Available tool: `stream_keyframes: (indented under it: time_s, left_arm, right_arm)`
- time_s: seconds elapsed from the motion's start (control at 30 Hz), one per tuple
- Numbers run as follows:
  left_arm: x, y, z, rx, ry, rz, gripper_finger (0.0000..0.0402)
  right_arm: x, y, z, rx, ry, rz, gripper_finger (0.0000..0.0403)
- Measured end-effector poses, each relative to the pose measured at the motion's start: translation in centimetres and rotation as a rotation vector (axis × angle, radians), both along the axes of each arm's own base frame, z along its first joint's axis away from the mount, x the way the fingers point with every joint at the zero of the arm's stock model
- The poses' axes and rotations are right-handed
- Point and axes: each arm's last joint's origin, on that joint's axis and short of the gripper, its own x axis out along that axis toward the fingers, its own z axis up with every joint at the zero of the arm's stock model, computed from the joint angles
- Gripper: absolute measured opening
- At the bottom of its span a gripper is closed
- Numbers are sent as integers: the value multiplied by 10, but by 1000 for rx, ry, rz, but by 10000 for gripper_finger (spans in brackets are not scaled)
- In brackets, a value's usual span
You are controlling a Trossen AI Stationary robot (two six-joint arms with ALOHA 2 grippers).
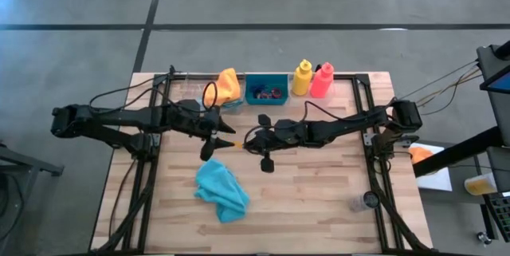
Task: Pick & Place Sports Items
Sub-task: Put the yellow spring keychain into the blue bin
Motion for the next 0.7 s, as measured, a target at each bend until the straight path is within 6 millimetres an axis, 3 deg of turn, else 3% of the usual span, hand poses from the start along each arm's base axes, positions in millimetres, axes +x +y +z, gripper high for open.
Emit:
stream_keyframes:
  time_s: [0.13,0.27,0.37,0.5,0.7]
  left_arm:
    - [-1,1,0,22,5,31,294]
    - [-3,3,-1,56,32,91,341]
    - [-6,5,0,133,32,132,371]
    - [-11,8,4,235,34,188,397]
    - [-25,11,7,364,83,256,378]
  right_arm:
    - [-5,-11,-7,23,104,-53,13]
    - [-16,-39,-8,-41,240,-290,12]
    - [-25,-70,1,-109,323,-488,12]
    - [-34,-118,16,-85,379,-607,12]
    - [-52,-186,4,72,418,-635,12]
